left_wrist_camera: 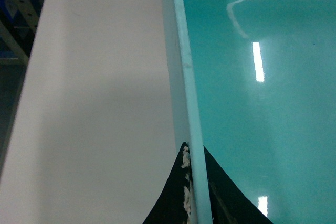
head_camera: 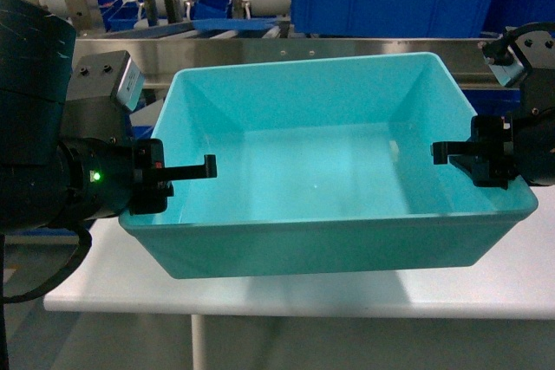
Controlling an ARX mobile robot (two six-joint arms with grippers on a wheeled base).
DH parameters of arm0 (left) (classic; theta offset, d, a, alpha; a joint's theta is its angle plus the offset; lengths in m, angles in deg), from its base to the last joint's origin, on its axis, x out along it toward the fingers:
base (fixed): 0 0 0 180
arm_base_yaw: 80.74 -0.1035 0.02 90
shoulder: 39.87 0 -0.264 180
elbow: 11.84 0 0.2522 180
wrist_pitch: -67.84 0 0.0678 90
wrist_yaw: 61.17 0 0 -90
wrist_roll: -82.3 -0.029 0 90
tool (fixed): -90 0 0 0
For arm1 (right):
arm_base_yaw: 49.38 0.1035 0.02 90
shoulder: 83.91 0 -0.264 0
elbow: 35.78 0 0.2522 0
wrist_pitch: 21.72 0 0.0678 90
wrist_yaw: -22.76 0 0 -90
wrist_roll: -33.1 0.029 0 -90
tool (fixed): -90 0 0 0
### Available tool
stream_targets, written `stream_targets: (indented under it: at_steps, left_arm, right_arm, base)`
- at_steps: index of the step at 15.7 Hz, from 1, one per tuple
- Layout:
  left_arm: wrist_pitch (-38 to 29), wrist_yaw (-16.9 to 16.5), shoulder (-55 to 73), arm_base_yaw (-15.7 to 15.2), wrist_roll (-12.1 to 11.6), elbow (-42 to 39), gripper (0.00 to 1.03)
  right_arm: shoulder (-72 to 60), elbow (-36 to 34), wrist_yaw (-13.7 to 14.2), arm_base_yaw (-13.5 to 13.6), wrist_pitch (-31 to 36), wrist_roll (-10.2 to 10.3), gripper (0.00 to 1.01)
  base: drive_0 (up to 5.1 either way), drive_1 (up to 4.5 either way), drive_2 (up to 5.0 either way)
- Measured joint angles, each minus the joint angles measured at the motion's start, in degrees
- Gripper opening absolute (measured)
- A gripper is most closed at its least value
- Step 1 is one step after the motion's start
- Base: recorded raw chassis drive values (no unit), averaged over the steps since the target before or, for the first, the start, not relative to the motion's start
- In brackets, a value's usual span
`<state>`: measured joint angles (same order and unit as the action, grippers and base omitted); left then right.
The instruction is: Organize blue bins on left shelf correctly
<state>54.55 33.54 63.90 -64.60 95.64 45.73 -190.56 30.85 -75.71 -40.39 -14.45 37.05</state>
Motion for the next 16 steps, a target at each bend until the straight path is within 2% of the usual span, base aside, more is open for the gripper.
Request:
stream_targets:
  at_steps: [16]
  left_arm:
    - [-0.04,-0.02,0.0,-0.02,0.0,0.0,0.02]
  right_arm:
    - [0.0,-0.02,0.0,-0.02,0.04,0.07,0.07]
  base:
    - [-5.0,2.42,2.4]
